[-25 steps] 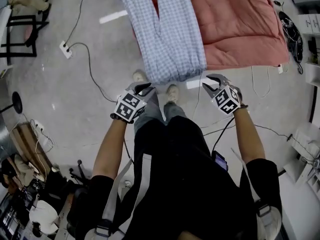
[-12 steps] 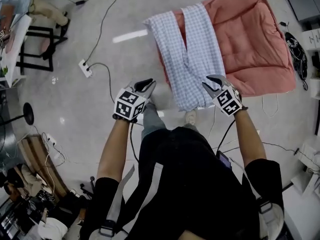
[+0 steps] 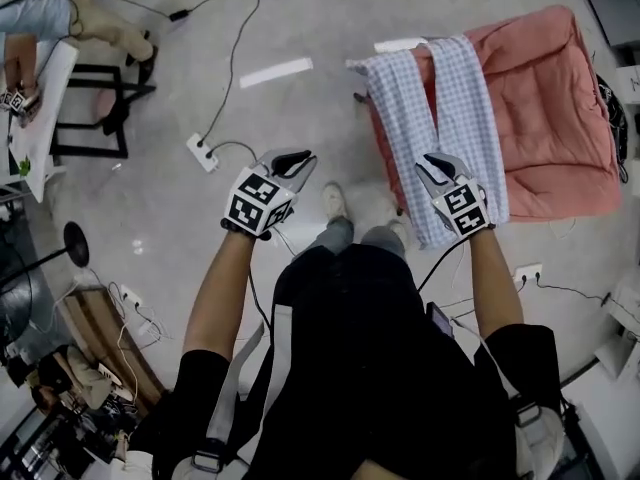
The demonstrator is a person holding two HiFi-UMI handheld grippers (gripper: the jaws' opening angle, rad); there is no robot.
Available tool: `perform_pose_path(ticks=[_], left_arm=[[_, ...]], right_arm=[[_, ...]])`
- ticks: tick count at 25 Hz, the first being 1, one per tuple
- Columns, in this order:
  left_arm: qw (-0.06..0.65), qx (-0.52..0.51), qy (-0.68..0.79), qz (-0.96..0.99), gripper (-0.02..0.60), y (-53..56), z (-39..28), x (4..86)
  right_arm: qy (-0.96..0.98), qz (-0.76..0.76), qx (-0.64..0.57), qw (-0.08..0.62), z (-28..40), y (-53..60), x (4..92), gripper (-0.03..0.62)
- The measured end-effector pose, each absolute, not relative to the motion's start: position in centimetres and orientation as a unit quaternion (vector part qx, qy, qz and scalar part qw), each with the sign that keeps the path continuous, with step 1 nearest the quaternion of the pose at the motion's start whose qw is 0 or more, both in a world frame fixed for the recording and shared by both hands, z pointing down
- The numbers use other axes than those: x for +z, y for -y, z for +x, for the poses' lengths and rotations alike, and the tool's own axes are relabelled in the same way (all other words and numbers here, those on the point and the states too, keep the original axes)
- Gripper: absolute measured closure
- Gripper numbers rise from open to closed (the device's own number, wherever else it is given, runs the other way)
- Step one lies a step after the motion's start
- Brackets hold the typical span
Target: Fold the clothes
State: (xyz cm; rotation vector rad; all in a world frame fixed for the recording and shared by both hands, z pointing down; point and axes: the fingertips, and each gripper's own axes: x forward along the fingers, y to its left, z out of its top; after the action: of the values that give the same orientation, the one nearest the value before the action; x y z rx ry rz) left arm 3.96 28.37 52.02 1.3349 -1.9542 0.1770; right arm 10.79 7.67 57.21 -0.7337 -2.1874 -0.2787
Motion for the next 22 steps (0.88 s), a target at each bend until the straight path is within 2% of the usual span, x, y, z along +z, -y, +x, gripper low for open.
perform_pose_path(ticks=[13,22], left_arm=[[0.359,0.081,0.744,0.558,0.537,-25.6,-7.6,51.7],[0.357,0.126,0.691,0.616,0.551,-15.0,-17.4,52.0]], right_arm=[[0.897,-0.207,-0.056,0.387,1.7,-6.4,57.3,0.507],[0.905,-0.124,-0.018,0.406,-5.5,4.3,57.7,0.513]])
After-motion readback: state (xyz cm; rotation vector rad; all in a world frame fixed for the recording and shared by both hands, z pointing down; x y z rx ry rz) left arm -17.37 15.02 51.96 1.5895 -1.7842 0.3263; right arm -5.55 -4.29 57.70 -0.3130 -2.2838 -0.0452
